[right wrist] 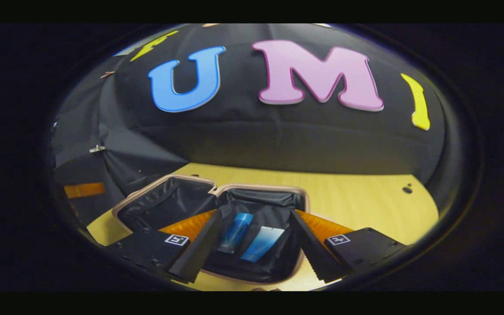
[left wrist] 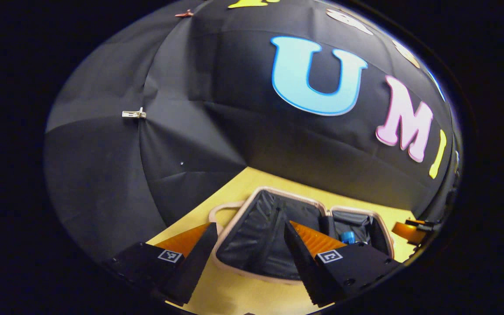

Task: First open the suitcase, pack the skin care products into it, and then close the suitcase.

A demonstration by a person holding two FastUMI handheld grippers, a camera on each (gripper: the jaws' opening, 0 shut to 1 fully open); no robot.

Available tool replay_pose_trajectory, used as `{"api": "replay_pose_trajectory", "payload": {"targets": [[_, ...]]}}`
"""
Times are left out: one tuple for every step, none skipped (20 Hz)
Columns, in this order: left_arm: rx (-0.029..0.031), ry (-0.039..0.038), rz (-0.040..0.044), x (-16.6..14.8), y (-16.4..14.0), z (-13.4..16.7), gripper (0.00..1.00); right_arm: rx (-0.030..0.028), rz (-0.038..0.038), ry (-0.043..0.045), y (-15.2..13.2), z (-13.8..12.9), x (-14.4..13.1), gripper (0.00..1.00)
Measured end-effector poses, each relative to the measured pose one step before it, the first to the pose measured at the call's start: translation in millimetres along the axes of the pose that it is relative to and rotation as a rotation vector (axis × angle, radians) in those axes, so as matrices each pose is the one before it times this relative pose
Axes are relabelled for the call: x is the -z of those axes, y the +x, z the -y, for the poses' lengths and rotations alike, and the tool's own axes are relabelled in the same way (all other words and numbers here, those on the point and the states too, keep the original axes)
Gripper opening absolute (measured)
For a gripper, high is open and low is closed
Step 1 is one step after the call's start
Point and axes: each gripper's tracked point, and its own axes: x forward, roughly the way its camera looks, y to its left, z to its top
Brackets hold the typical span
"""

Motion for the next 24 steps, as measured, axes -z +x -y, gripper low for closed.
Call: {"api": "replay_pose_trajectory", "payload": {"targets": [[0.01128,-0.0197,-0.00242,-5.43,12.88,-10.11,0.96,0.01304,0.02186,-0.01917,-10.33,4.87,-1.58,0.98],[0.03524,-0.01881,-0.01426,0.77,12.97,-4.18,0.96,0.0199,0.01523,-0.02119,-9.95,7.5,0.74,0.97],[0.03279,-0.02145,-0.03866,3.91,14.81,-5.64,0.96,0.03575,0.00886,-0.01622,-7.49,11.48,4.56,0.97],[-0.01213,-0.01459,-0.0596,8.47,12.29,-15.49,0.96,0.02637,-0.01132,-0.00514,-7.38,8.94,9.72,0.97],[-0.03387,-0.00906,-0.0369,4.55,15.82,-14.0,0.95,0.01798,-0.01756,0.00773,-6.85,5.51,10.32,0.98],[-0.01687,-0.00867,-0.01751,3.9,13.01,-10.12,0.95,0.01791,-0.01725,0.0074,-4.76,6.62,10.23,0.98],[0.0032,-0.02013,-0.00625,1.48,15.75,-11.77,0.95,0.0195,-0.02548,0.00261,-5.12,6.87,11.69,0.97],[0.00236,-0.03136,-0.01204,0.97,12.74,-11.05,0.88,0.0106,-0.02506,0.0011,-4.96,5.27,11.96,0.97],[0.00914,-0.04899,-0.0332,2.98,7.19,-7.52,0.94,0.00173,-0.0203,-0.00896,-3.64,2.51,10.82,0.97],[0.00666,-0.04449,-0.03094,0.79,9.62,-4.05,0.94,0.00314,-0.01585,-0.019,-2.87,2.09,10.13,0.97],[0.02176,-0.04189,-0.02541,4.56,12.25,-1.6,0.94,0.00629,-0.0132,-0.02635,-2.63,2.17,8.63,0.97],[0.03893,-0.05248,-0.03549,5.45,7.85,5.06,0.94,-0.00118,-0.01953,-0.02757,-4.07,-0.39,9.87,0.97],[0.0158,-0.04758,-0.01862,1.07,7.98,-1.05,0.9,-0.00721,-0.00992,-0.00723,-4.79,-5.35,6.13,0.98],[0.01202,-0.04751,-0.02073,2.78,9.34,0.74,0.86,-0.00628,-0.00683,0.0025,-1.88,-4.13,1.95,0.98],[0.01204,-0.03642,-0.02399,5.7,3.57,-0.47,0.74,-0.00979,-0.00219,0.0052,-1.39,-4.88,0.41,0.98],[0.01278,-0.02776,-0.01447,6.31,-0.45,-1.48,0.68,-0.00686,0.0017,0.00139,-2.92,-4.75,-1.16,0.98],[-0.03412,-0.00947,-0.00094,1.07,1.8,-10.81,0.48,-0.0049,0.00624,-0.00369,-2.35,-1.42,-1.59,0.98],[-0.01394,-0.02167,0.00177,0.12,1.01,-6.32,0.32,-0.00384,0.0085,-0.00424,-2.39,-0.83,-2.06,0.94],[0.01087,-0.00766,0.01574,-5.35,-11.04,5.11,0.17,-0.00172,0.0059,-0.00387,-2.93,1.68,-1.48,0.98],[0.0089,0.01416,0.01741,-2.01,1.05,2.39,0.16,-0.00015,-0.00024,-0.00314,-2.17,1.71,-1.07,0.97],[-0.00586,0.03015,0.01008,-0.19,-6.12,1.73,0.12,0.00157,-0.00426,0.00109,-2.18,4.24,0.69,0.97],[-0.01774,0.03342,0.00598,1.69,-1.16,3.83,0.11,0.00118,-0.00619,0.00527,-1.37,4.61,-0.8,0.97],[-0.01292,0.02522,0.01415,-4.73,-6.31,4.29,0.08,0.00086,-0.00497,0.00664,-2.59,5.19,-3.1,0.97],[-0.00929,0.02416,0.01728,-6.76,-7.88,7.29,0.12,0.00252,-0.00224,0.00211,-1.73,5.6,-4.55,0.98]]}}
